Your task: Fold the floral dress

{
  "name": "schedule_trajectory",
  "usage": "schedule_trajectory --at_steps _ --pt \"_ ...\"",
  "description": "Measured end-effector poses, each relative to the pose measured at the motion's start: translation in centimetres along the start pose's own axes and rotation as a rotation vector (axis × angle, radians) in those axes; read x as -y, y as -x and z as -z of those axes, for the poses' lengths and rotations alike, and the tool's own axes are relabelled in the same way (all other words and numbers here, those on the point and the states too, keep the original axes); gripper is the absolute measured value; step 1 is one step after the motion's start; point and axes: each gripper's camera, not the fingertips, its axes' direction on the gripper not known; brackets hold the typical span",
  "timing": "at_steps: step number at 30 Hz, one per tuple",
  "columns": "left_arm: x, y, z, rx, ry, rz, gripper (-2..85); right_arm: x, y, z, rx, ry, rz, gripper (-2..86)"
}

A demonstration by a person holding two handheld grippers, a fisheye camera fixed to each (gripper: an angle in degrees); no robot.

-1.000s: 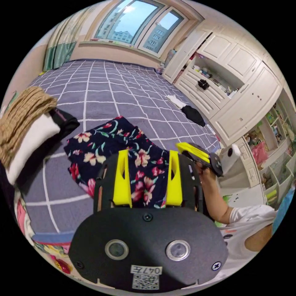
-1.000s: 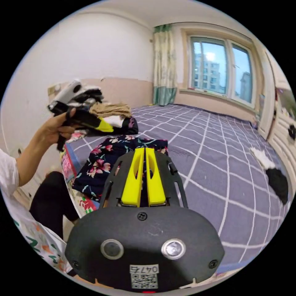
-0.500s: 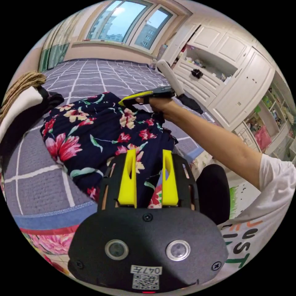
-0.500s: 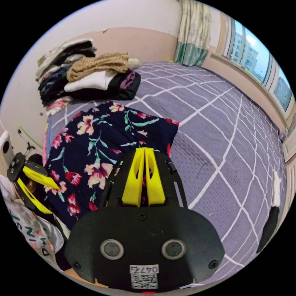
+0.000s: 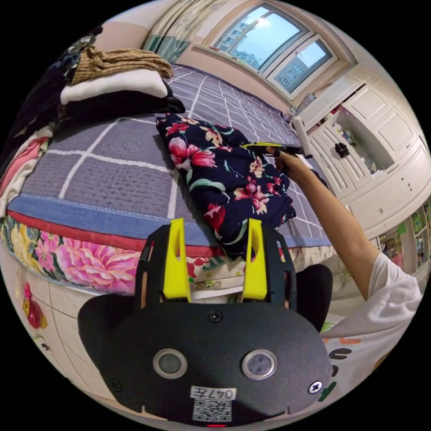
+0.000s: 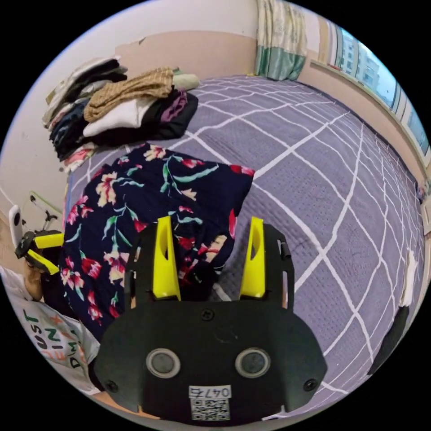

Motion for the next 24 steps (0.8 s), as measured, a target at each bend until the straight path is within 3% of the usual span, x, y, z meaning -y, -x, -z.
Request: schedule_trajectory --at_steps 2,5,8,14,20,24 --pt "0.0 -0.4 -0.8 0.002 0.009 0.003 17.0 0.4 1.0 -1.6 0.047 0.04 -0.008 13.3" --pt "-0.3 -1.3 -1.4 0.051 0.001 -0.001 8.6 0.8 3.5 -1.6 0.069 0.02 -0.009 6.9" --pt "-1.4 -1.6 -1.6 -0.057 -0.066 0.033 4.7 1.2 8.2 -0.7 -0.08 0.001 0.089 4.6" --pt "-2.4 -5.4 2.0 0.091 -0.156 -0.116 3.6 0.9 20.1 4.1 -0.507 -0.134 0.328 3.2" --pt "-1.5 -8.8 9.3 0.113 -0.338 -0.269 3.5 4.6 28.8 13.8 -0.711 -0.34 0.432 3.0" --pt "1.1 -9.0 16.8 0.163 -0.51 -0.35 3.6 11.5 32.1 21.6 -0.733 -0.502 0.411 3.1"
